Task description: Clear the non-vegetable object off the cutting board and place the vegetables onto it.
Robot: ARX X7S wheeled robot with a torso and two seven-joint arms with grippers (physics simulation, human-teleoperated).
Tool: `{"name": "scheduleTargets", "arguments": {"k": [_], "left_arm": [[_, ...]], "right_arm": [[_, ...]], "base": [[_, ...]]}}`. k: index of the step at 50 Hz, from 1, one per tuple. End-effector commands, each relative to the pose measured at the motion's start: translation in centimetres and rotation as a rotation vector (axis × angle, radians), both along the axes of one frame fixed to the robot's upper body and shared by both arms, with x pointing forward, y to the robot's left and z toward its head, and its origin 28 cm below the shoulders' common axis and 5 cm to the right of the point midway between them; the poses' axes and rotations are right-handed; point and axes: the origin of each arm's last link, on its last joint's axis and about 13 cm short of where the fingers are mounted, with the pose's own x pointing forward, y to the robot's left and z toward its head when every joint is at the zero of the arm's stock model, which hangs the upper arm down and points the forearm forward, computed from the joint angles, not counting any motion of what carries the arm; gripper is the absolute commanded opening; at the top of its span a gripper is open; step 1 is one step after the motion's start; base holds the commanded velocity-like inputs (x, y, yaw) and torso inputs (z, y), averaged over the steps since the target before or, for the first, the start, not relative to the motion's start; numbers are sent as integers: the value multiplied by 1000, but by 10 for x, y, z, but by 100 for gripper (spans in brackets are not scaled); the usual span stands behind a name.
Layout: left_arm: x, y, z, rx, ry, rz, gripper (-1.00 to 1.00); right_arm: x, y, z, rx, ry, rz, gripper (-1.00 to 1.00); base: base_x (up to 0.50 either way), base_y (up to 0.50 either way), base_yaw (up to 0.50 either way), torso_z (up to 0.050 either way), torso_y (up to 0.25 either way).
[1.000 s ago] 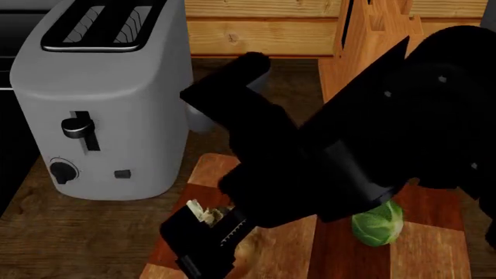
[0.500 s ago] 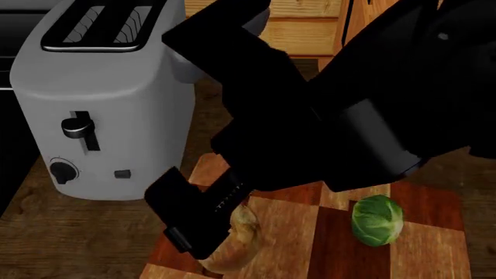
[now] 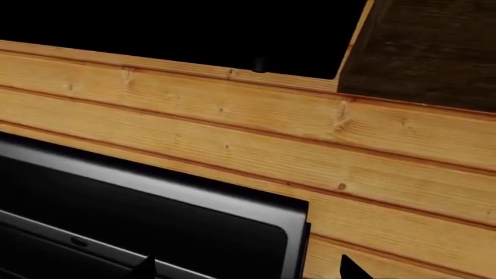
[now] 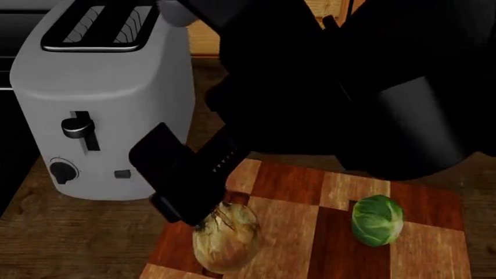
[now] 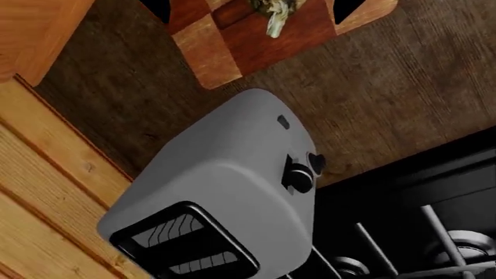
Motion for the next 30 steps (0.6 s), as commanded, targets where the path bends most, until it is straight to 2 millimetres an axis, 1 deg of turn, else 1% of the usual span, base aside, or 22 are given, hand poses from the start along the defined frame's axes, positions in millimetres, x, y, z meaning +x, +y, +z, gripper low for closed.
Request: {"name": "scheduleTargets", "arguments": {"k": [1, 6, 11, 15, 22, 30], "left_arm": [[-1, -1, 0, 5, -3, -5, 100], [-2, -2, -1, 2, 0, -6, 100], [-5, -2, 2, -1, -6, -9, 100], [-6, -1, 3, -1, -10, -11, 100], [-7, -3, 4, -1, -16, -15, 100], [-8, -2, 3, -4, -16, -19, 100]], "right_arm": [[-23, 3, 9, -2, -159, -20, 100], [-39, 6, 14, 23, -223, -38, 100], [-57, 11, 18, 33, -289, -36, 100], [-65, 12, 18, 36, -319, -39, 100], [-87, 15, 27, 51, -427, -57, 100], [-103, 15, 31, 58, -503, -82, 100]], "base": [[0, 0, 0, 0, 0], [0, 0, 0, 0, 0], [0, 0, 0, 0, 0], [0, 0, 0, 0, 0], [0, 0, 0, 0, 0], [0, 0, 0, 0, 0]]}}
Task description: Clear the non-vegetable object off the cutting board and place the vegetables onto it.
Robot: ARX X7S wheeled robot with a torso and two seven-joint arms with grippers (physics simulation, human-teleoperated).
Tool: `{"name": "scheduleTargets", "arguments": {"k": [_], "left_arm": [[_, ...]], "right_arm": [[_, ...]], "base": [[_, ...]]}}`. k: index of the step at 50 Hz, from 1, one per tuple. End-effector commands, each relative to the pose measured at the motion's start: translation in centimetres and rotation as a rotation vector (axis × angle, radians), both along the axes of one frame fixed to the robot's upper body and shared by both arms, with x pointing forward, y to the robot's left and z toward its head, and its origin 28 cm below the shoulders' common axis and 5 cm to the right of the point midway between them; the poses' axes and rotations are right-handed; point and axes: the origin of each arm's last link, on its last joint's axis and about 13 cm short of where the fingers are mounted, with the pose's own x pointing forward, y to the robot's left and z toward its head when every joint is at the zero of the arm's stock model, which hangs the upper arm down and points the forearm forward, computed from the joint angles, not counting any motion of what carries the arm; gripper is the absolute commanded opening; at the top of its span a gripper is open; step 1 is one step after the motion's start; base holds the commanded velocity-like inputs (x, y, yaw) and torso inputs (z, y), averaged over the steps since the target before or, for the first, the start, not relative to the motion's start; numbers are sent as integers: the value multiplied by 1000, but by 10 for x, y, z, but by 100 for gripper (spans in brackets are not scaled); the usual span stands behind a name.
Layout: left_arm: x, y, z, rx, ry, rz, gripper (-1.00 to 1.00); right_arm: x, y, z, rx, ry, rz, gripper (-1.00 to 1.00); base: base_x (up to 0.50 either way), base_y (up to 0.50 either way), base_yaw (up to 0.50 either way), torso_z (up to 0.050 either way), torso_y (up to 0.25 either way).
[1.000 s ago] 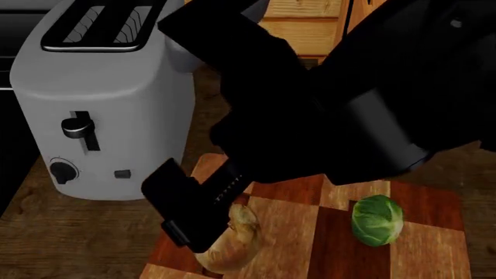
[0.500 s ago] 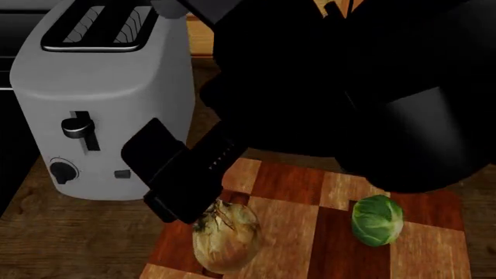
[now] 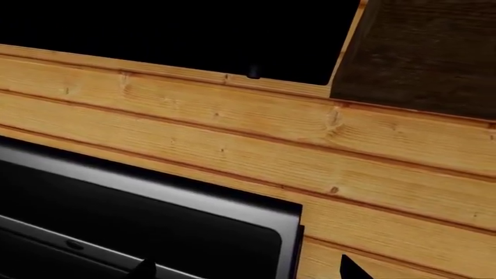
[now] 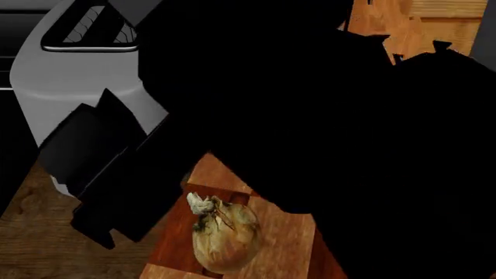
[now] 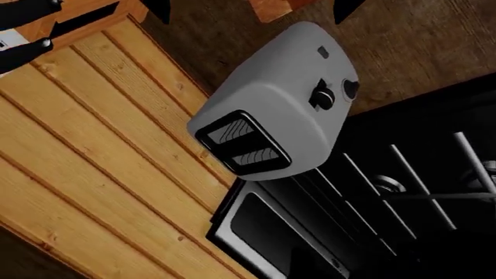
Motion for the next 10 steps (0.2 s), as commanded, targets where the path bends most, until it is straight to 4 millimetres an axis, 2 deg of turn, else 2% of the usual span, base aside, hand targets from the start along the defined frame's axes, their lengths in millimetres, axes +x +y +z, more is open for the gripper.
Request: {"name": "scheduleTargets", "arguments": {"k": [1, 10], "left_arm": [[-2, 0, 2, -4, -7, -6, 100], [-4, -1, 9, -1, -25, -7, 100]], "right_arm": [[-29, 3, 7, 12, -125, -29, 100], [-54, 4, 13, 17, -201, -58, 100]], "base": [[0, 0, 0, 0, 0], [0, 0, 0, 0, 0]]}}
